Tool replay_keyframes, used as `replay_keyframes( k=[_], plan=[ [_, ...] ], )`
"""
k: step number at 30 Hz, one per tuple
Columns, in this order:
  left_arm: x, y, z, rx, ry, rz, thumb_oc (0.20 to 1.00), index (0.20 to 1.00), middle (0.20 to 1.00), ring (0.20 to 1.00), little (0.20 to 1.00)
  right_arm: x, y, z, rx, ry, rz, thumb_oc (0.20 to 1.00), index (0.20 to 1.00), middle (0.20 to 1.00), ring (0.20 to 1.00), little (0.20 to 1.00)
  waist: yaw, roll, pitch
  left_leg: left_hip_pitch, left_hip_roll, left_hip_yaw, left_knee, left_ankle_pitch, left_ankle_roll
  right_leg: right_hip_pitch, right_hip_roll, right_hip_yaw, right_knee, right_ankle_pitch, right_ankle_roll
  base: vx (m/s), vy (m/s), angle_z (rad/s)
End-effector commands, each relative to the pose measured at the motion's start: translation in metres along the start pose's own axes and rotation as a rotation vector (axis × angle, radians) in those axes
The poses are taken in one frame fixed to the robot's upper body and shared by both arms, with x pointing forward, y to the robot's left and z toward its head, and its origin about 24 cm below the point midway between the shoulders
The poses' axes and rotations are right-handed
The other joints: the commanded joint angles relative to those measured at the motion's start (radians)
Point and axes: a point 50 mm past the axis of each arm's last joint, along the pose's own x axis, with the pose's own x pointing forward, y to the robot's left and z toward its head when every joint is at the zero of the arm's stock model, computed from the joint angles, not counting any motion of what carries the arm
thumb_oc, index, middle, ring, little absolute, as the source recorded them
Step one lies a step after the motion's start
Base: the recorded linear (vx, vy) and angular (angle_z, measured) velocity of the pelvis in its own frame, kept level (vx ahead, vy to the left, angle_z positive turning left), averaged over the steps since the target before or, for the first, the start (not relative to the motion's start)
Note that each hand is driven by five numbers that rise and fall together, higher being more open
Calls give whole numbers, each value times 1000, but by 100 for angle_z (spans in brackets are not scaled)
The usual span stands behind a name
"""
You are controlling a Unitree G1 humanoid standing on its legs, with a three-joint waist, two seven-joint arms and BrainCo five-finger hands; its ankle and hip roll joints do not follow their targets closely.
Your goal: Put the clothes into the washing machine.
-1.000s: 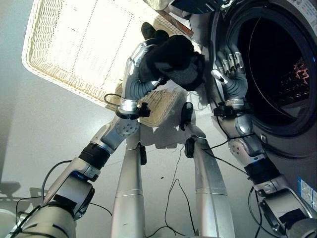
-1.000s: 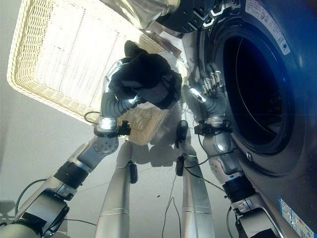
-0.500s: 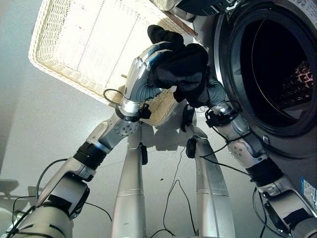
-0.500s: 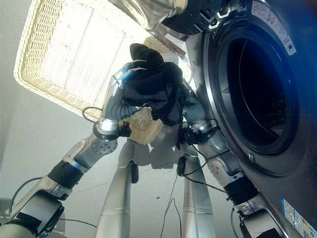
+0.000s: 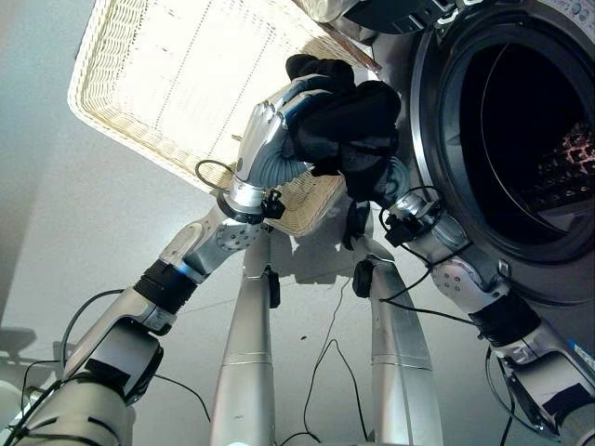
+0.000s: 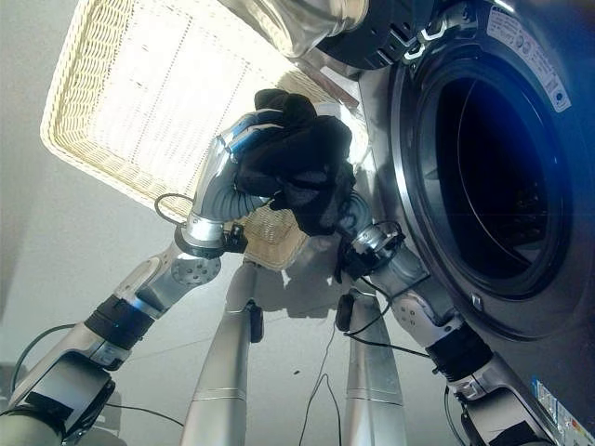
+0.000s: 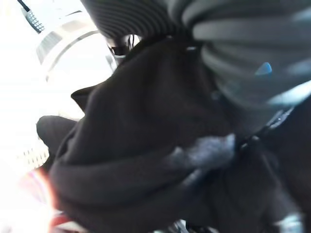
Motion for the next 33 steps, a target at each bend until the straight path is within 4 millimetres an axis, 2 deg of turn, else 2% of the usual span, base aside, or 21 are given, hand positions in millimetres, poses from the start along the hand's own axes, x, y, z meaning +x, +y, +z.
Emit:
replay_keyframes(
  k=[1, 8, 17, 18, 25, 33],
  plan=[
    [19, -6, 27, -61, -148, -4, 200, 200, 200, 200, 200, 8, 31, 25, 14, -161, 170, 200, 200, 200, 200, 200, -2, -7, -19, 0, -52, 5, 131, -126, -3, 84, 43, -34, -263, 216, 128, 0, 0, 0],
    [21, -7, 27, -67, -136, -19, 200, 200, 200, 200, 200, 5, 29, 38, 13, -290, 129, 200, 200, 200, 200, 200, -5, -3, -19, 1, -53, 8, 134, -127, -2, 84, 42, -32, -264, 217, 129, 0, 0, 0],
    [25, -7, 26, -51, -111, -29, 200, 200, 200, 200, 200, 6, 35, 53, -2, -418, 134, 200, 200, 200, 200, 200, -3, 5, -19, 2, -55, 7, 136, -127, -2, 83, 37, -32, -260, 219, 131, 0, 0, 0],
    [24, -6, 24, -40, -84, -17, 1000, 1000, 1000, 1000, 1000, 6, 36, 54, 0, -430, 137, 200, 200, 200, 200, 200, -2, 7, -19, 2, -55, 6, 136, -126, -2, 83, 36, -32, -260, 218, 130, 0, 0, 0],
    [16, -2, 6, 28, 67, 63, 1000, 1000, 1000, 1000, 1000, 4, 35, 59, 25, -488, 122, 200, 200, 200, 200, 200, 5, 9, -19, 1, -53, 5, 136, -124, 0, 82, 33, -36, -255, 215, 131, 0, 0, 0],
    [9, -6, -5, 109, 139, -10, 1000, 1000, 1000, 1000, 1000, 0, 31, 69, 36, -582, 76, 200, 200, 200, 200, 200, 9, 14, -19, 0, -53, 8, 133, -120, -1, 83, 27, -44, -258, 221, 133, 0, 0, 0]
  ],
)
